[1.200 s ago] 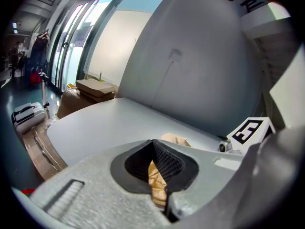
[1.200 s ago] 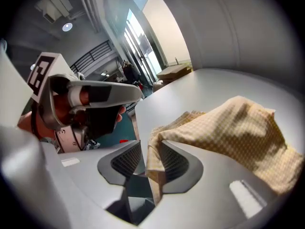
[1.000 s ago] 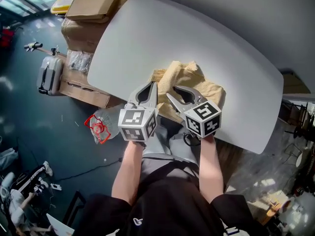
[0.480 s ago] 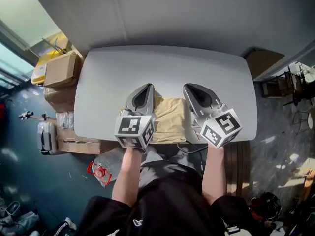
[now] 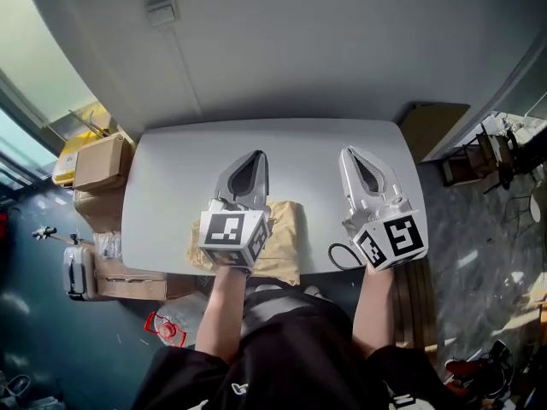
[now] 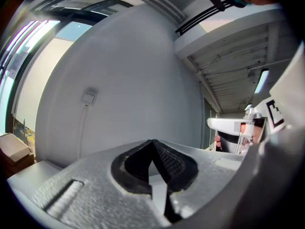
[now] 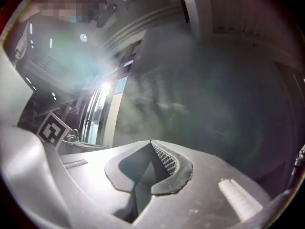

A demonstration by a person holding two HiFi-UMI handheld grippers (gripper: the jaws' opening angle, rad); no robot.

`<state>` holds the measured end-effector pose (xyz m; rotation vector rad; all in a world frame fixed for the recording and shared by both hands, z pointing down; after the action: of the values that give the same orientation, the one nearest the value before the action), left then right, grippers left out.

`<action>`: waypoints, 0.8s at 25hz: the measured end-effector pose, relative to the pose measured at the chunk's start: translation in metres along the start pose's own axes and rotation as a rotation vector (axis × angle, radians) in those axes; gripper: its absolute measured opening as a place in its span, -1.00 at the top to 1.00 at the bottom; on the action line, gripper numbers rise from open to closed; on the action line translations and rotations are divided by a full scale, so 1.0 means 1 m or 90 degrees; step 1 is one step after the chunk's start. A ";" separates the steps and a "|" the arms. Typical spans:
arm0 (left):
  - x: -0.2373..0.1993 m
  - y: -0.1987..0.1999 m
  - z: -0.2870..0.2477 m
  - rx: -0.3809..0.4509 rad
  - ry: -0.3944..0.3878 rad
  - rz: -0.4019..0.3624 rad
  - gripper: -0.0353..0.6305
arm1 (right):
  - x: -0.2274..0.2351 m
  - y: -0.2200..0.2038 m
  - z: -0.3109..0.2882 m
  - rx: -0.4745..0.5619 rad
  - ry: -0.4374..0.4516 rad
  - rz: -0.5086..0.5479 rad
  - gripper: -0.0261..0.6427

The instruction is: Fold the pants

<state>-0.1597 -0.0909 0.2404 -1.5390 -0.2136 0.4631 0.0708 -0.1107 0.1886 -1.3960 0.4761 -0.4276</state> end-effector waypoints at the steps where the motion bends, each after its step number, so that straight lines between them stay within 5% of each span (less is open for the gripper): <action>1: 0.004 0.004 -0.002 0.006 0.000 -0.006 0.88 | 0.005 0.003 0.002 0.011 -0.014 -0.002 0.91; 7: 0.018 0.015 -0.010 0.033 0.010 -0.030 0.88 | 0.028 -0.001 0.006 -0.007 -0.082 -0.028 0.91; 20: 0.031 0.004 -0.017 0.010 0.018 -0.020 0.88 | 0.037 -0.015 0.007 -0.034 -0.069 -0.024 0.91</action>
<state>-0.1256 -0.0938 0.2309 -1.5246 -0.2108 0.4174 0.1049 -0.1269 0.2014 -1.4740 0.3748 -0.3695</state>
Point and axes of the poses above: the fingertips, and each gripper's own axes: z backward along the fingers, x to its right, y out of its top, the point moved 10 cm from there along z, backward along the fingers, and after that the axes turned 8 degrees about -y, right-handed, at the moved point
